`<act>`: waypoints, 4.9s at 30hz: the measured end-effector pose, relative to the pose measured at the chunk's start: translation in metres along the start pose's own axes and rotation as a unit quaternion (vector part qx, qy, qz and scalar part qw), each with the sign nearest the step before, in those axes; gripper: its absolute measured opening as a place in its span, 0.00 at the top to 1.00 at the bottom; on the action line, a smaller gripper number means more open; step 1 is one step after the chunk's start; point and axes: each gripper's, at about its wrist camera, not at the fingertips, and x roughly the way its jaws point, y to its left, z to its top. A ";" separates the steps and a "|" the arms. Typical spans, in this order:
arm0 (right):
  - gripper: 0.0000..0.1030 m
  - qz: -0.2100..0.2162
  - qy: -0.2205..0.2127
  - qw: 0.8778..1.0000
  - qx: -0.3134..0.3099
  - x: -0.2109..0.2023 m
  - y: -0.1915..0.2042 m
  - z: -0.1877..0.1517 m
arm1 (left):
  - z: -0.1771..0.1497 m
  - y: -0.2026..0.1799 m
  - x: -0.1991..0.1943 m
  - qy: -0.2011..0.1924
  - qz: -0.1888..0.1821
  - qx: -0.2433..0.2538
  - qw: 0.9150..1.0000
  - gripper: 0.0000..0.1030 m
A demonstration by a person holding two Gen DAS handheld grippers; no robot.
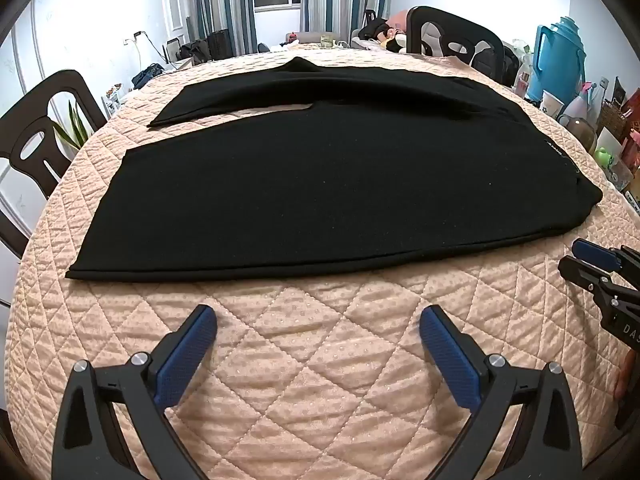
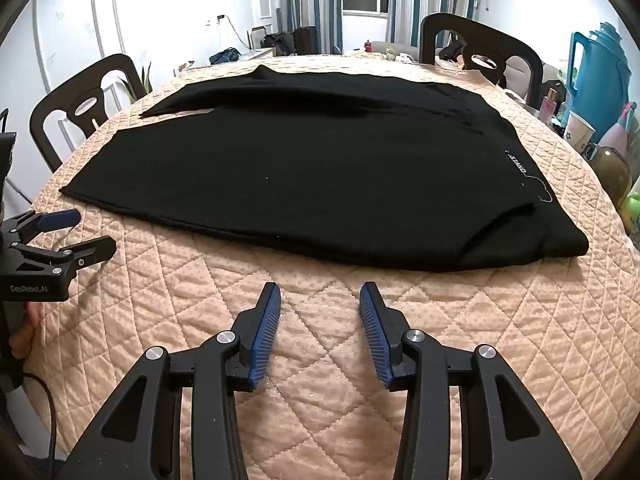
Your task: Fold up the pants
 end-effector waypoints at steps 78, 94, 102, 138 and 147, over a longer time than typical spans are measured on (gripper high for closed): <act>0.58 -0.001 -0.002 1.000 -0.001 0.000 0.000 0.000 | -0.002 0.005 -0.002 -0.007 0.001 0.000 1.000 0.00; 0.57 0.002 -0.002 1.000 0.001 0.000 -0.002 0.000 | -0.002 0.004 -0.002 -0.008 0.001 0.000 1.000 0.00; 0.57 0.003 -0.003 1.000 0.003 0.000 -0.002 -0.001 | -0.002 0.004 -0.002 -0.008 0.001 0.000 1.000 0.00; 0.42 0.036 -0.001 0.999 0.003 0.000 -0.002 0.000 | -0.002 0.004 -0.002 -0.009 0.001 0.000 1.000 0.00; 0.42 0.046 0.005 0.999 0.004 0.000 -0.005 0.001 | -0.002 0.004 -0.002 -0.009 0.001 0.000 1.000 0.00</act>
